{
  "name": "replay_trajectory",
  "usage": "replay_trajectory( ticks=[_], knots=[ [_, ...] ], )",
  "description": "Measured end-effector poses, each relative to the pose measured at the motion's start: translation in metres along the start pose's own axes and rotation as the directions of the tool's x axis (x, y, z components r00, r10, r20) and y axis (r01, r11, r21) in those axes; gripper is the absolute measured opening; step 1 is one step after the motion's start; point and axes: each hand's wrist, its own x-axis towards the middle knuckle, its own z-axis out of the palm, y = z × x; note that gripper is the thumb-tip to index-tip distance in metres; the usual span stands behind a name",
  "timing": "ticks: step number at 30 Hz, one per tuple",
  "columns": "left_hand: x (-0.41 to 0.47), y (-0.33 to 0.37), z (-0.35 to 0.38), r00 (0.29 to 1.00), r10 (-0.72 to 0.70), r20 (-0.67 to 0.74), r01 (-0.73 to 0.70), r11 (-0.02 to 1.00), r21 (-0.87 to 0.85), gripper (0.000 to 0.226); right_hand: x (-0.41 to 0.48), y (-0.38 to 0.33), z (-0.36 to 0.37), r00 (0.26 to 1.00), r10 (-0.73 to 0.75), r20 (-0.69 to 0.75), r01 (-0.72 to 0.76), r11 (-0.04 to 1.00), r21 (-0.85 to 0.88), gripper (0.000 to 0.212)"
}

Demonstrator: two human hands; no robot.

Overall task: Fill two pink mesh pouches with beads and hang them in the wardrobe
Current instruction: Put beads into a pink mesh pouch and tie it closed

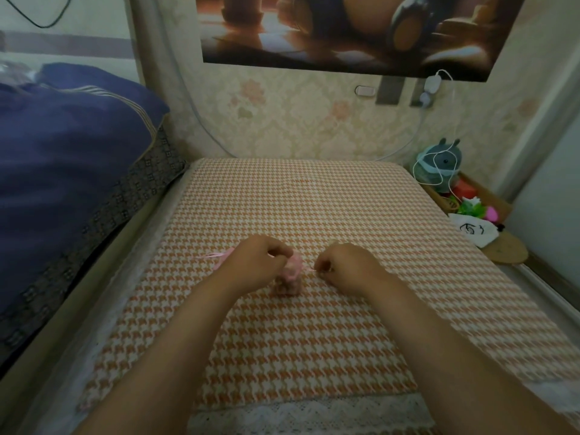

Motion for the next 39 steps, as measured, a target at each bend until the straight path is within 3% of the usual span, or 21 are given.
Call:
replay_trajectory(
  ticks=[4,8,14,19,25,30,35,39],
  knots=[
    [0.003,-0.003,-0.001,1.0,0.012,0.001,-0.012,1.0,-0.002,0.023,0.001,-0.012,-0.015,0.979,0.08,-0.189,-0.027,0.963,0.27,0.016],
    [0.006,-0.005,0.002,1.0,0.011,0.008,-0.011,0.999,-0.048,0.024,-0.003,-0.035,-0.031,0.955,0.002,-0.298,0.132,0.894,0.428,0.011],
    [0.0,-0.002,-0.003,0.999,0.026,0.033,-0.023,0.997,-0.076,0.027,-0.006,-0.048,-0.025,0.959,-0.14,-0.247,0.201,0.949,0.243,0.011],
    [-0.003,-0.003,-0.005,0.999,0.037,0.014,-0.036,0.997,-0.074,0.025,-0.008,-0.048,-0.026,0.967,-0.129,-0.219,0.171,0.968,0.182,0.021],
    [0.0,-0.007,-0.004,0.995,-0.036,0.093,0.06,0.962,-0.268,0.036,-0.015,-0.046,-0.023,0.987,-0.151,-0.046,0.155,0.983,0.098,0.027],
    [-0.002,-0.013,0.005,0.973,0.018,0.23,0.01,0.993,-0.121,0.075,-0.013,-0.045,-0.026,0.987,-0.127,-0.095,0.133,0.989,0.066,0.015],
    [0.001,-0.017,0.011,0.989,0.073,0.131,-0.066,0.996,-0.056,0.038,-0.015,-0.048,-0.023,0.988,-0.117,-0.098,0.12,0.993,0.023,0.027],
    [0.002,-0.014,0.011,0.993,0.091,0.077,-0.09,0.996,-0.018,0.039,-0.013,-0.051,-0.023,0.991,-0.131,-0.04,0.132,0.991,0.029,0.029]
  ],
)
